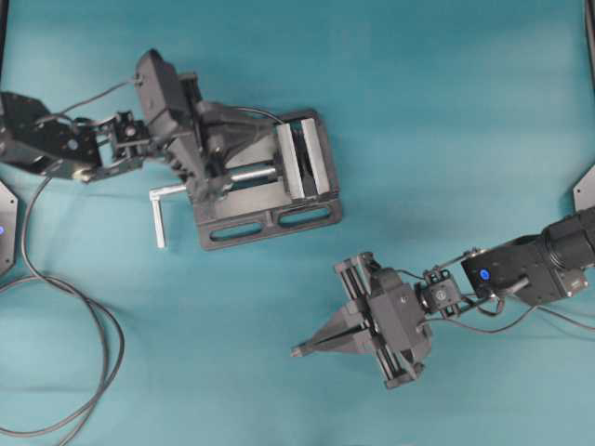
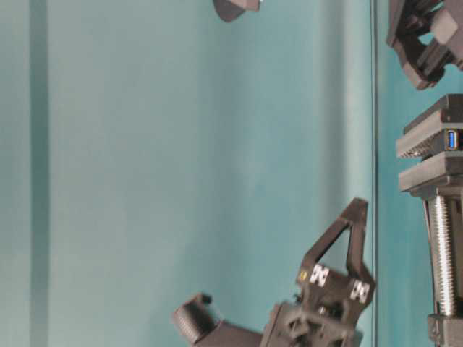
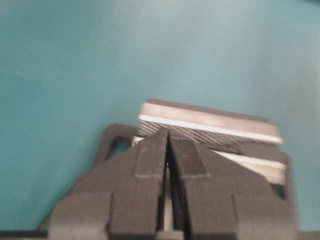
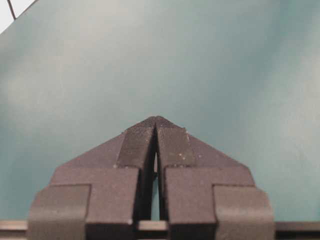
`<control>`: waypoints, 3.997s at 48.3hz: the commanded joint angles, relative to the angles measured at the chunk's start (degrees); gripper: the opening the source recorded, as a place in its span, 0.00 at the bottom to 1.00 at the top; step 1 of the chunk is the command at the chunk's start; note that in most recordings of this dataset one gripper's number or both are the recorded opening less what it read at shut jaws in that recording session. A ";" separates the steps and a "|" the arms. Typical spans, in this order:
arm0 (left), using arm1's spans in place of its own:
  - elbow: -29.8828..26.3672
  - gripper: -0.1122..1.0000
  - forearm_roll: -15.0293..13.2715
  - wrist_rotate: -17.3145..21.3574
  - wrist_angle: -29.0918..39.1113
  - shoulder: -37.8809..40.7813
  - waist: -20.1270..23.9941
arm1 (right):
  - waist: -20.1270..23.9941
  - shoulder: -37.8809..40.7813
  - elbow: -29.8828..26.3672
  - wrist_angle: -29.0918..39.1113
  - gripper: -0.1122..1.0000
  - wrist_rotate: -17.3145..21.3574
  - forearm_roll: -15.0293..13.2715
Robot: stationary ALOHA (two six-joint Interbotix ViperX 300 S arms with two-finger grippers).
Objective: Insert the USB cable into the fixed female connector.
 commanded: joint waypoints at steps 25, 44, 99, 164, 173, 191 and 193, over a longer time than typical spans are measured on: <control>15.21 0.98 0.09 -2.64 10.63 -30.32 -5.27 | -0.26 -0.79 -0.70 2.90 0.59 2.64 0.09; 29.53 0.99 0.62 -1.58 18.98 -61.88 -9.58 | -0.62 0.35 -1.32 3.16 0.75 2.81 1.23; 33.57 0.99 0.53 -1.85 36.39 -71.19 -10.81 | 0.26 8.35 -4.04 -1.05 0.61 5.54 1.32; 33.66 0.99 0.53 -2.20 36.39 -70.93 -10.72 | 2.55 10.90 -2.72 -3.60 0.29 3.78 0.44; 33.84 0.99 0.62 -2.20 36.39 -70.93 -10.72 | 2.55 10.99 -2.99 -3.60 0.29 3.69 0.53; 34.28 0.99 0.53 -2.29 36.30 -70.93 -10.81 | 2.55 8.26 -2.72 -3.60 0.29 3.69 6.59; 34.28 0.99 0.62 -2.29 36.39 -70.93 -10.72 | 2.64 8.26 -2.72 -3.69 0.29 3.69 8.88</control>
